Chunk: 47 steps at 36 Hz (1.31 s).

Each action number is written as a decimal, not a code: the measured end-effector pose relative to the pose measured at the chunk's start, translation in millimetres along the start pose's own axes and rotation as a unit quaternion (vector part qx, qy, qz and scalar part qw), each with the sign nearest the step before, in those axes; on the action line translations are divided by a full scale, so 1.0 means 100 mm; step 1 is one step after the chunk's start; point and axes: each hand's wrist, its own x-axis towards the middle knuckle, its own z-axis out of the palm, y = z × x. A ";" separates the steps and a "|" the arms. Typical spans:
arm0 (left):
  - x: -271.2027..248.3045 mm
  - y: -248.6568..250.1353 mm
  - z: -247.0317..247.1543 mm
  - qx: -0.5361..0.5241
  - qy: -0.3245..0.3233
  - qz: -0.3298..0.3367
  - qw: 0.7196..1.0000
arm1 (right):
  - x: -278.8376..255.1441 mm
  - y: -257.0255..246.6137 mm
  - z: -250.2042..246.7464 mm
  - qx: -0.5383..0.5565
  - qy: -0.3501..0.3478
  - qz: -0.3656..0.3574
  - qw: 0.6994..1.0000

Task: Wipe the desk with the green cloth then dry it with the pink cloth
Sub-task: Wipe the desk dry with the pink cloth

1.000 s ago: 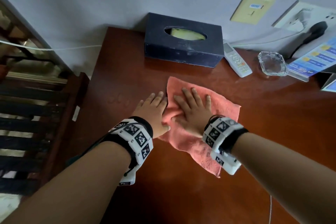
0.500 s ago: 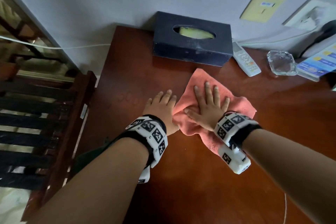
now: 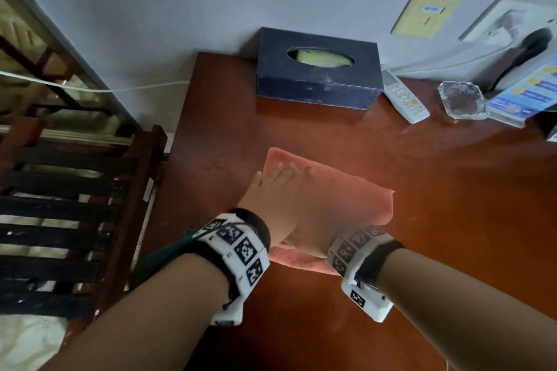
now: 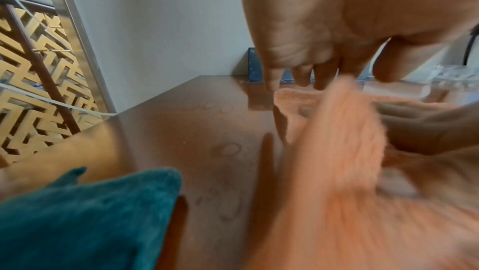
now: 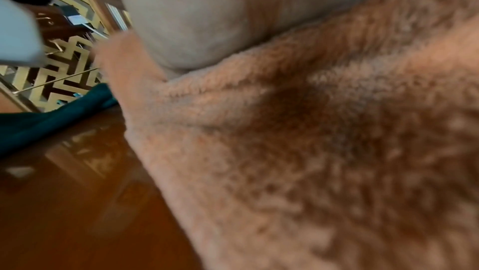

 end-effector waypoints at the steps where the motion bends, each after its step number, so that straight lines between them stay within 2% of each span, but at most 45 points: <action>1: 0.05 -0.02 -0.01 -0.005 -0.006 -0.008 1.000 | 0.00 -0.01 0.00 -0.006 0.000 -0.004 1.000; 5: 0.22 -0.13 -0.02 -0.009 -0.045 -0.034 0.998 | 0.00 0.07 0.00 0.005 0.016 -0.010 1.000; 14: 0.24 -0.29 0.06 0.035 -0.040 -0.048 0.997 | 0.28 0.44 -0.26 0.016 0.028 -0.007 0.999; 20: 0.23 -0.29 0.07 0.042 -0.056 -0.059 0.996 | 0.62 0.83 -0.52 0.061 0.031 0.104 0.992; 24: 0.26 -0.33 0.07 0.039 -0.062 -0.057 0.996 | 0.63 1.06 -0.55 0.100 0.055 0.159 0.981; 28: 0.25 -0.34 0.05 0.027 -0.064 -0.041 0.997 | 0.44 0.84 -0.38 0.104 0.059 0.161 0.980; 31: 0.25 -0.33 0.04 0.028 -0.067 -0.039 0.997 | 0.11 0.48 -0.14 0.066 0.046 0.097 0.992; 35: 0.26 -0.33 -0.01 0.020 -0.081 -0.038 0.996 | -0.29 0.00 0.08 0.049 -0.012 0.015 0.999; 41: 0.28 -0.38 -0.05 0.014 -0.105 -0.026 0.994 | -0.41 -0.34 0.22 0.098 0.000 0.041 0.994; 47: 0.29 -0.38 -0.04 0.025 -0.097 -0.028 0.995 | -0.37 -0.33 0.28 0.135 0.020 0.059 0.989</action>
